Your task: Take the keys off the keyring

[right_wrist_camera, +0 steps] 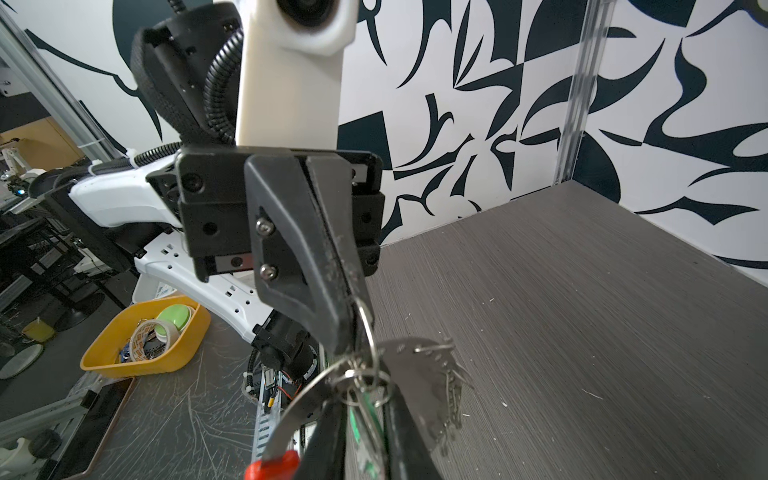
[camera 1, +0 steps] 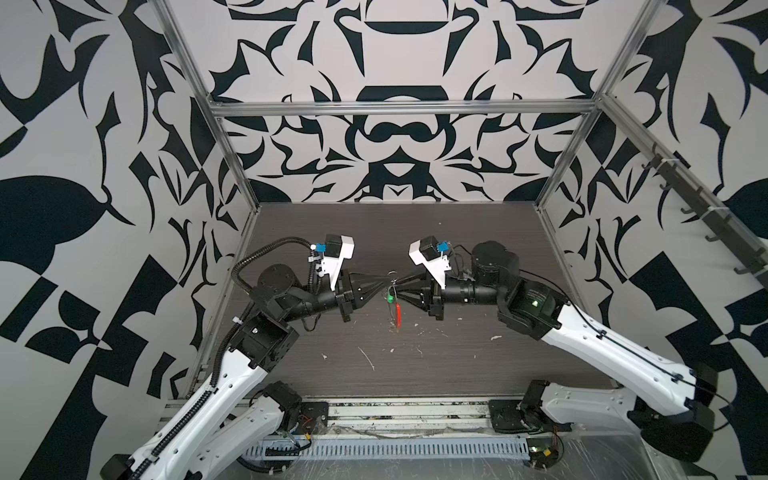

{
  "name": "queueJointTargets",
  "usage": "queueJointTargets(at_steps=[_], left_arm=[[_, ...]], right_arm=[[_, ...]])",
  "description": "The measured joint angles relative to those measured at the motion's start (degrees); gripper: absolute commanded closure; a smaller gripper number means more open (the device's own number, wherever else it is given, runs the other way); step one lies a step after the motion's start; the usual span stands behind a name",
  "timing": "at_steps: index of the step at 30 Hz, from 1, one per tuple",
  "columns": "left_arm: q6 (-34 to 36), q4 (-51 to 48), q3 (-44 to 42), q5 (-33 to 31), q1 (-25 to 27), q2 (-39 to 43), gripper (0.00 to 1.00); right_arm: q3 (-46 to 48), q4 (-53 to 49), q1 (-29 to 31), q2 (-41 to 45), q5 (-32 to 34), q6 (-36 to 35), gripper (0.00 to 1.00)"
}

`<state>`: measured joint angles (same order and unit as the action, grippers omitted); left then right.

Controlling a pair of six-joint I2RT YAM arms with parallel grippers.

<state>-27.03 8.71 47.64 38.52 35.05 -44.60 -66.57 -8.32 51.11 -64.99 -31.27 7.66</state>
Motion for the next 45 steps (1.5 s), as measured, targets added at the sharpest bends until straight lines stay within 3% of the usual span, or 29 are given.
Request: queueJointTargets(at_steps=[6,9,17,35,45], left_arm=[[0.09,-0.55,0.0,-0.46,0.0,0.72,1.0],[0.46,-1.22,0.0,-0.76,0.0,1.07,1.0],[2.01,-3.82,0.02,-0.72,0.0,1.64,1.0],[3.91,-7.26,1.18,4.96,-0.02,2.19,1.0],[1.29,-5.11,1.14,7.87,-0.04,2.27,1.0]], right_arm=[[0.0,-0.07,0.0,0.02,0.2,0.09,0.9],[0.0,-0.44,0.0,0.04,0.44,-0.15,1.0],[-1.77,-4.81,-0.24,0.04,-0.11,-1.81,1.0],[-8.5,-11.56,-8.61,-4.44,-19.69,-2.34,1.0],[-8.55,-11.5,-10.16,-5.22,-25.64,-2.43,1.0]])
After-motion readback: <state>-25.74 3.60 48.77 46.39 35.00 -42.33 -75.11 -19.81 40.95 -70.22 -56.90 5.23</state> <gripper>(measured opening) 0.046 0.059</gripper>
